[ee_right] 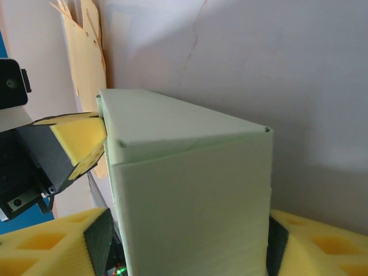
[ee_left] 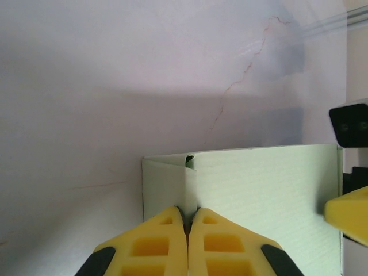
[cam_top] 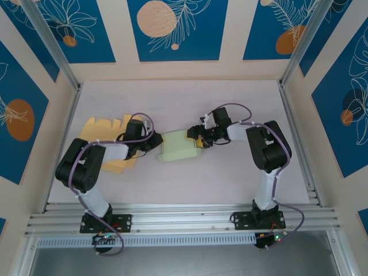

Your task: Fold the paper box

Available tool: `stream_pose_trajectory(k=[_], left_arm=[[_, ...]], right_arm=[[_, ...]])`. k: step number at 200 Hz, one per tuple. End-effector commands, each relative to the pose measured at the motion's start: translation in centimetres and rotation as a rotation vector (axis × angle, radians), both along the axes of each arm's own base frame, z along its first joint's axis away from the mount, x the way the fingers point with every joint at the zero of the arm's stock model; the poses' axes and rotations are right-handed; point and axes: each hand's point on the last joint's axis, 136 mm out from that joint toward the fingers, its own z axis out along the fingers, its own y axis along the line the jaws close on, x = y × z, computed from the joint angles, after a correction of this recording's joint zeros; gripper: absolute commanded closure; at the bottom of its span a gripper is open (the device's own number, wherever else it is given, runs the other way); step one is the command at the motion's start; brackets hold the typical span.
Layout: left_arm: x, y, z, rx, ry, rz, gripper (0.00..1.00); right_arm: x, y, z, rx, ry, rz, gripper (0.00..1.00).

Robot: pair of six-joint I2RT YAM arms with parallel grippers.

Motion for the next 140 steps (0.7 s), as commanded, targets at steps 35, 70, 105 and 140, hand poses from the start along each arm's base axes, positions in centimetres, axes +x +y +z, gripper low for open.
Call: stream_pose_trajectory(k=[35, 70, 105, 140], left_arm=[[-3.6, 1.9, -4.4, 0.065, 0.186, 0.022, 0.85], [-2.4, 1.4, 1.2, 0.057, -0.014, -0.035, 0.58], [-2.6, 1.3, 8.3, 0.18, -0.404, -0.187, 0.31], [-7.3, -1.5, 12.2, 0.426, -0.929, -0.512, 0.03]], right_arm=[[-1.1, 0.5, 1.2, 0.079, 0.039, 0.007, 0.48], [-1.4, -0.8, 2.8, 0.072, 0.085, -0.036, 0.51], [-2.1, -2.4, 3.7, 0.119, 0.207, -0.071, 0.51], [-3.0, -3.5, 5.1, 0.163, 0.298, -0.074, 0.5]])
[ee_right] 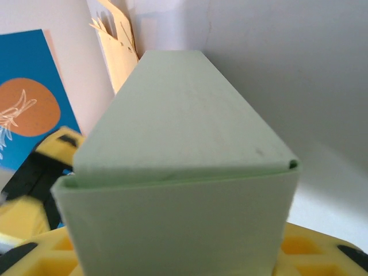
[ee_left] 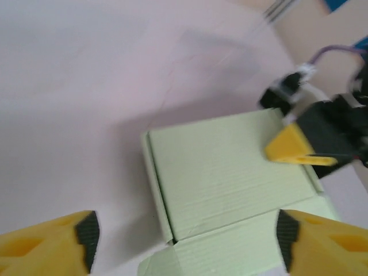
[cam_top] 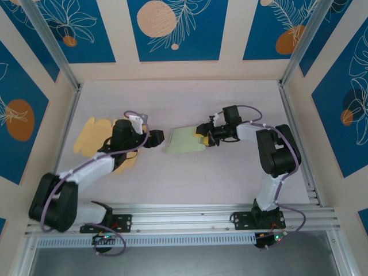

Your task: Fold the paper box

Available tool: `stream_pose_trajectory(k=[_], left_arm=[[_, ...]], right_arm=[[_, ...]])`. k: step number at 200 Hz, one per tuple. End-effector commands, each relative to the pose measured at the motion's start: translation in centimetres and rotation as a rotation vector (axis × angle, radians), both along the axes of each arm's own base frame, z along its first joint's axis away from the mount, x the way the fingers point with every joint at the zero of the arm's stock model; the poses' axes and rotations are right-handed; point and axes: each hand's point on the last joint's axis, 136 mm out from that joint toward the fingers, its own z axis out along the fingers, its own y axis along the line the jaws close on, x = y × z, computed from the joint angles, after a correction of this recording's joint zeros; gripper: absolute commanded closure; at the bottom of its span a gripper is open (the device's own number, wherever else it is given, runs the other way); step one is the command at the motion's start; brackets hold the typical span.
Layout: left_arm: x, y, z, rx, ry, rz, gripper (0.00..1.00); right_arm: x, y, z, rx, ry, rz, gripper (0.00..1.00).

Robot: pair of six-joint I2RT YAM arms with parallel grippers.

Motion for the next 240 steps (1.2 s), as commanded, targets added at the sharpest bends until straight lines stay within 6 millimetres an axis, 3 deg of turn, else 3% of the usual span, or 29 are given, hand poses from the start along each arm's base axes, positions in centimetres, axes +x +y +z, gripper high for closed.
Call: stream_pose_trajectory(k=[1, 27, 45, 92, 149, 179, 240], left_arm=[[-3.6, -1.9, 0.6, 0.274, -0.396, -0.241, 0.03], [-7.2, -3.6, -0.7, 0.488, -0.674, -0.412, 0.0], [-8.3, -4.2, -2.4, 0.61, -0.771, -0.49, 0.0], [-6.5, -4.8, -5.9, 0.877, -0.822, -0.516, 0.0], [-4.1, -6.9, -5.2, 0.971, -0.901, -0.465, 0.0], [-4.4, -8.1, -4.1, 0.905, -0.898, -0.491, 0.1], [-4.9, -7.8, -4.0, 0.916, -0.879, -0.513, 0.42]], right_arm=[[-2.3, -0.4, 1.6, 0.058, 0.128, 0.024, 0.5], [-2.8, -0.9, 1.5, 0.036, 0.172, 0.028, 0.51], [-3.1, -0.8, 1.8, 0.086, 0.212, 0.032, 0.54], [-4.2, -0.7, 3.5, 0.122, 0.252, 0.054, 0.54], [-5.4, -0.8, 3.9, 0.143, 0.293, 0.075, 0.53], [-5.5, -0.7, 3.6, 0.15, 0.305, 0.079, 0.53], [-5.1, -0.8, 3.0, 0.144, 0.311, 0.081, 0.53]])
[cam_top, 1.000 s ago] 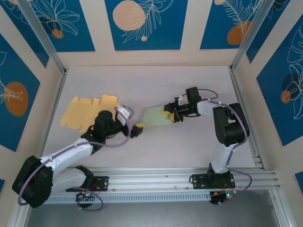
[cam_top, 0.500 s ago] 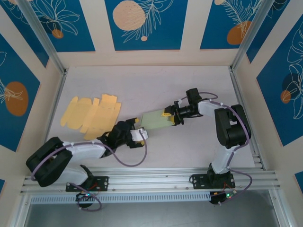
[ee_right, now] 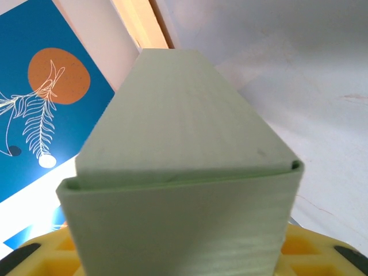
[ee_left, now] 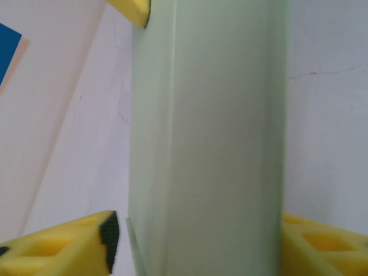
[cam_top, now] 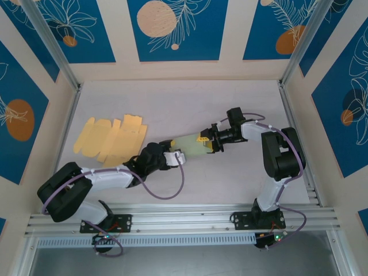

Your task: Fold the paper box

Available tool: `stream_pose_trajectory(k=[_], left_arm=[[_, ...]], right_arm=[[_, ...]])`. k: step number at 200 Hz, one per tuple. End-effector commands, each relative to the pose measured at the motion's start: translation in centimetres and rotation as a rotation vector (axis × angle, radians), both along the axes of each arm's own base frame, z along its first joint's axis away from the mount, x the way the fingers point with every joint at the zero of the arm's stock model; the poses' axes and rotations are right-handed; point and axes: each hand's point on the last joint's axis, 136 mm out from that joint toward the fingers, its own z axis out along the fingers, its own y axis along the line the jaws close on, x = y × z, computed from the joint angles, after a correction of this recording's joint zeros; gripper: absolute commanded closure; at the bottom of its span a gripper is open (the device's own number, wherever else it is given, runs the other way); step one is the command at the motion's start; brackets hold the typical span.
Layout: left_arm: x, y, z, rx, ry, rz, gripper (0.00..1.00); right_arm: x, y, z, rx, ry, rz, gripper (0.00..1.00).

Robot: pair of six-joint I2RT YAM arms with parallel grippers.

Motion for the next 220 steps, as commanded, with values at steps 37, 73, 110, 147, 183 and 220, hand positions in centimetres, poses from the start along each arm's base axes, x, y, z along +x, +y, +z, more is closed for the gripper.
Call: stream_pose_trajectory(k=[37, 73, 110, 147, 183, 220], left_arm=[[-1.0, -0.4, 2.3, -0.015, 0.048, -0.035, 0.46], [-2.2, -0.1, 2.0, -0.005, 0.16, -0.038, 0.71], [-3.0, 0.0, 2.0, 0.003, 0.214, -0.057, 0.76], [-3.6, 0.1, 1.9, 0.011, 0.313, -0.081, 0.79], [-4.2, 0.6, 1.7, 0.003, 0.518, -0.107, 0.79], [-3.8, 0.5, 0.8, 0.041, 0.664, -0.107, 0.79]], right_arm=[[0.0, -0.5, -0.5, -0.022, 0.006, 0.009, 0.48], [0.4, -1.5, -1.2, -0.051, -0.009, -0.03, 0.39], [0.5, -2.0, -1.4, -0.071, -0.027, -0.044, 0.33], [0.5, -4.0, -1.6, -0.135, -0.062, -0.108, 0.31], [0.4, -8.0, -1.1, -0.322, -0.187, -0.217, 0.31], [-0.8, -12.2, -0.2, -0.659, -0.345, -0.238, 0.31]])
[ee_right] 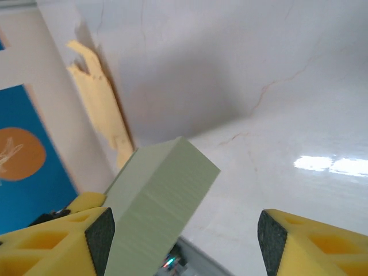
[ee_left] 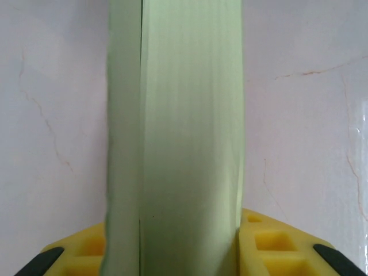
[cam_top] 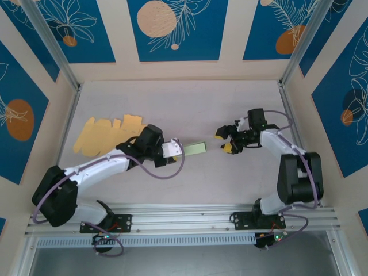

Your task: Fold the paper box

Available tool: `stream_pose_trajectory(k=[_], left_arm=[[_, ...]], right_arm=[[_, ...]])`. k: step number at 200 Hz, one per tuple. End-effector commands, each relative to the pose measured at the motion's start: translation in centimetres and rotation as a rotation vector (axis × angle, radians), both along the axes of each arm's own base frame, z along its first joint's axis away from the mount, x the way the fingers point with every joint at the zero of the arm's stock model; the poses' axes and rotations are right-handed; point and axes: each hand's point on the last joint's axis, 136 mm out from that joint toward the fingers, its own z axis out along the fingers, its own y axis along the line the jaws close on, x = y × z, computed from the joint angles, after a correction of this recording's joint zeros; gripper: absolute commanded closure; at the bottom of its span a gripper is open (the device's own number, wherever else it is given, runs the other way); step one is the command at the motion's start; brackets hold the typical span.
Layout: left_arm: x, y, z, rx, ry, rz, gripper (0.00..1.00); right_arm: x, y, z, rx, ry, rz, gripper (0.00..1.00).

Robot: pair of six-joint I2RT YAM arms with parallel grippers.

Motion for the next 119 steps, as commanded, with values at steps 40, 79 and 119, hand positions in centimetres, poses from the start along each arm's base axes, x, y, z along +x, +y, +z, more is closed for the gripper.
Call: stream_pose_trajectory(k=[40, 79, 119], left_arm=[[-1.3, -0.8, -2.4, 0.054, 0.331, -0.118, 0.78], [0.1, -0.5, -3.4, 0.115, 0.411, -0.126, 0.73], [0.8, -0.6, -3.5, 0.114, 0.4, -0.121, 0.58]], right_arm=[[-2.7, -3.9, 1.7, -0.421, -0.195, 0.026, 0.32], [-4.0, -1.8, 3.5, -0.463, -0.371, 0.135, 0.35], [-3.9, 0.3, 4.8, -0.529, -0.496, 0.245, 0.42]])
